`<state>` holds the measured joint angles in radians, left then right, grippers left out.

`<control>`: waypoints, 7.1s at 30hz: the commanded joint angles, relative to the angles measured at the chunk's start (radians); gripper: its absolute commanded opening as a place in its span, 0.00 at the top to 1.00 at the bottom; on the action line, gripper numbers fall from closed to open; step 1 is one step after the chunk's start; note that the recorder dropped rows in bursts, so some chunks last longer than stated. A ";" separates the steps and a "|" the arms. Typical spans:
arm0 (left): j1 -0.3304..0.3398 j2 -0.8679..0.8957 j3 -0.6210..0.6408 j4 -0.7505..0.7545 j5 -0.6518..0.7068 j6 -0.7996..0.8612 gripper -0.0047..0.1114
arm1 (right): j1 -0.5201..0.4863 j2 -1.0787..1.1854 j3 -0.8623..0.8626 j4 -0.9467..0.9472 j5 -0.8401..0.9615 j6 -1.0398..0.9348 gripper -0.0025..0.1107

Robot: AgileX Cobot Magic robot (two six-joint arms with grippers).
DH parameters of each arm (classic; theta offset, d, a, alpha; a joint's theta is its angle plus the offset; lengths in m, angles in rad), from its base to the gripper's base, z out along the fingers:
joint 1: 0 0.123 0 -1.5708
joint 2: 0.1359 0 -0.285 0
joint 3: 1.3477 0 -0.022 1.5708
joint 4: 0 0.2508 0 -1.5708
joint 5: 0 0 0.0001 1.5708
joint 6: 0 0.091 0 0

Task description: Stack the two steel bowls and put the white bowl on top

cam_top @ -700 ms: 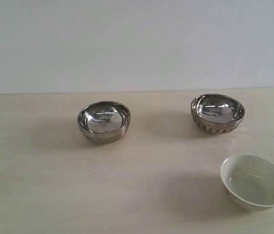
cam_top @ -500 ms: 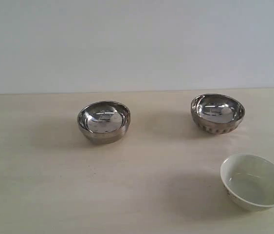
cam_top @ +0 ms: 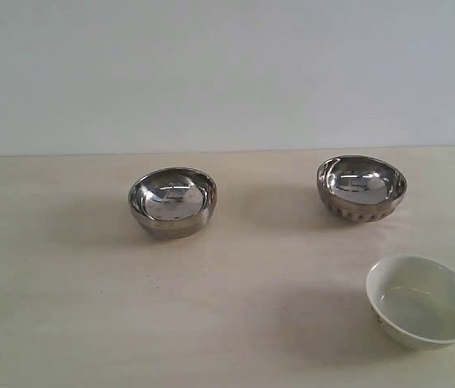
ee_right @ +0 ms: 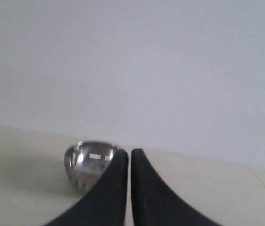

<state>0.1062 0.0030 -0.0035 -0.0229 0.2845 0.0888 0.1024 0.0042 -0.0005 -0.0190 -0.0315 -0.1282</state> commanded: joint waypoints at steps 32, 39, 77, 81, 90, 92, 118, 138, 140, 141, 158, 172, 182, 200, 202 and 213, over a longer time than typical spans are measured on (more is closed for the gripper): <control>0.001 -0.003 0.003 -0.003 0.000 -0.011 0.92 | -0.003 0.296 -0.655 -0.154 -0.072 0.468 0.96; 0.001 -0.003 0.003 -0.003 0.000 -0.011 0.92 | -0.001 0.545 -0.817 -0.152 0.016 0.533 0.48; 0.001 -0.003 0.003 -0.003 0.000 -0.011 0.92 | 0.443 1.752 -1.311 -0.144 0.061 0.601 0.05; 0.001 -0.003 0.003 -0.003 0.000 -0.011 0.92 | 0.456 1.831 -1.362 -0.144 0.059 0.603 0.05; 0.001 -0.003 0.003 -0.003 0.000 -0.011 0.92 | 0.465 1.973 -1.432 -0.144 -0.010 0.666 0.05; 0.001 -0.003 0.003 -0.003 0.000 -0.011 0.92 | 0.477 1.999 -1.447 -0.144 -0.031 0.669 0.05; 0.001 -0.003 0.003 -0.003 0.000 -0.011 0.92 | 0.497 2.298 -1.537 -0.144 -0.056 0.758 0.05; 0.001 -0.003 0.003 -0.003 0.000 -0.011 0.92 | 0.497 2.301 -1.537 -0.144 -0.043 0.760 0.85; 0.001 -0.003 0.003 -0.003 0.000 -0.011 0.92 | 0.497 2.301 -1.537 -0.144 -0.038 0.760 0.98; 0.001 -0.003 0.003 -0.003 0.000 -0.011 0.92 | 0.497 2.301 -1.537 -0.144 -0.032 0.766 0.98; 0.001 -0.003 0.003 -0.003 0.000 -0.011 0.92 | 0.497 2.126 -1.537 -0.149 0.210 0.689 0.98; 0.001 -0.003 0.003 -0.003 0.000 -0.011 0.92 | 0.428 2.029 -1.528 -0.130 0.603 0.541 0.98; 0.001 -0.003 0.003 -0.003 0.000 -0.011 0.92 | 0.419 1.933 -1.296 -0.078 0.419 0.504 0.98; 0.001 -0.003 0.003 -0.003 0.000 -0.011 0.92 | 0.396 1.909 -1.104 -0.055 0.208 0.513 0.98; 0.001 -0.003 0.003 -0.003 0.000 -0.011 0.92 | 0.396 1.909 -1.104 -0.055 0.208 0.513 0.98; 0.001 -0.003 0.003 -0.003 0.000 -0.011 0.92 | 0.396 1.909 -1.104 -0.055 0.225 0.515 0.98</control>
<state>0.1062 0.0030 -0.0035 -0.0229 0.2845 0.0888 0.5017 1.9315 -1.1060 -0.0726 0.1977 0.3817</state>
